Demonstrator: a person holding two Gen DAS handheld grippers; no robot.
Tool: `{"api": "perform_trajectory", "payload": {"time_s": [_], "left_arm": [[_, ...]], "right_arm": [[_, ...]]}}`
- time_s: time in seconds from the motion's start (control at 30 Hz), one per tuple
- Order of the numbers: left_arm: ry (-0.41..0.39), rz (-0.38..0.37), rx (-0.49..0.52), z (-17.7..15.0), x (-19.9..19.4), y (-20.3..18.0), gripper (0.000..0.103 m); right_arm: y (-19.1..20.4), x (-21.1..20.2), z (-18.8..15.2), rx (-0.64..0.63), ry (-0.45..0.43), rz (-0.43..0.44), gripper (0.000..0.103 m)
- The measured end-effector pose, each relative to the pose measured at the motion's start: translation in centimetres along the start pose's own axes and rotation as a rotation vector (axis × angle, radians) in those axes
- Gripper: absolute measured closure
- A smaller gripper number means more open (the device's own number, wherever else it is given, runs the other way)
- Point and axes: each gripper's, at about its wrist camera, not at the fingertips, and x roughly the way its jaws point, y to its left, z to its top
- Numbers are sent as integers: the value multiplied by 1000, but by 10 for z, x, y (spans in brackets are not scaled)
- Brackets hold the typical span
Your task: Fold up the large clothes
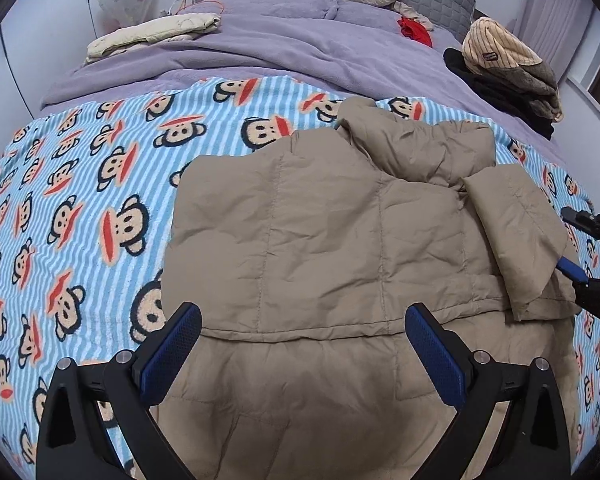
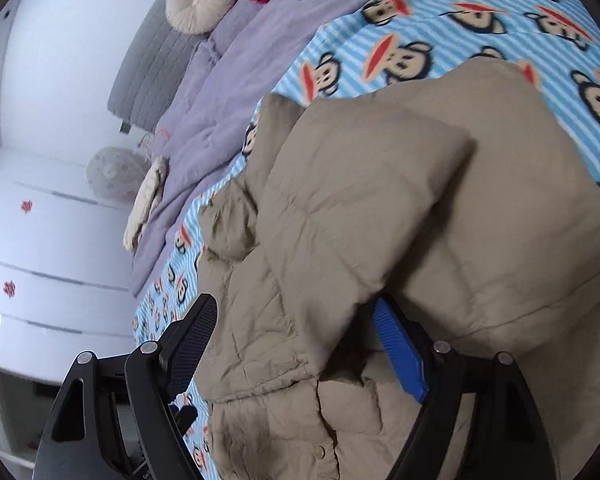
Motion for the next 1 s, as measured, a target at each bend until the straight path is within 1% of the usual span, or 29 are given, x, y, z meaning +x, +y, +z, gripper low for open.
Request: {"api": "perform_trajectory", "payload": {"time_s": [0.03,0.07,0.1,0.17,0.2,0.23,0.3,0.33,0.4,0.43,0.47,0.5,0.53,0.6,0.67,0.73,0.8,0.83,0.87,0.9,0.93,0.97,1.0], "left_arm": [[-2,-5,-9,2,-1,4,1],[-4,-13,-20,4,-3,8,1],[-6,-19,-30,7,-5,13,1],[-20,-38,-55,12,-9,24,1],[-29,-53,-70,15,-11,30,1],[-36,-66,-85,17,-13,36,1],[-41,-90,-116,22,-14,48,1],[-40,-99,-130,24,-13,52,1],[-29,-128,-161,26,-11,59,1],[-21,-150,-174,26,-9,60,1],[-10,-181,-188,26,-6,59,1],[2,-211,-195,26,-3,58,1],[15,-240,-197,26,1,54,1],[43,-283,-178,27,12,43,1],[75,-308,-163,28,28,29,1],[109,-337,-160,31,46,14,1],[125,-348,-148,36,62,-2,1],[126,-349,-140,38,67,-9,5],[133,-357,-133,41,73,-16,20],[152,-380,-130,44,80,-21,40],[169,-403,-133,47,85,-26,52],[179,-406,-131,49,89,-29,78],[182,-408,-125,50,89,-31,92]], "right_arm": [[-4,-1,7,28,-10,3,43],[-5,2,13,52,-13,17,74],[-1,6,18,56,-12,40,94],[27,15,20,-29,-9,74,95],[49,20,17,-116,2,82,95],[76,35,8,-203,24,89,95],[110,51,-14,-351,104,96,95],[122,61,-30,-416,148,83,95],[135,84,-59,-509,238,24,89],[134,95,-72,-534,288,-7,82],[130,102,-83,-540,336,-32,64],[122,105,-91,-527,376,-40,50],[114,104,-95,-507,397,-37,48],[92,92,-97,-460,418,-33,48],[65,72,-87,-393,395,-63,48],[34,51,-69,-293,359,-86,48],[0,29,-51,-172,311,-105,48],[-17,20,-39,-121,287,-110,47],[-29,13,-31,-75,264,-112,47],[-41,6,-23,-23,235,-107,48],[-53,-1,-15,24,206,-97,48],[-62,-5,-9,66,177,-86,48],[-71,-9,-2,106,142,-75,48]]}}
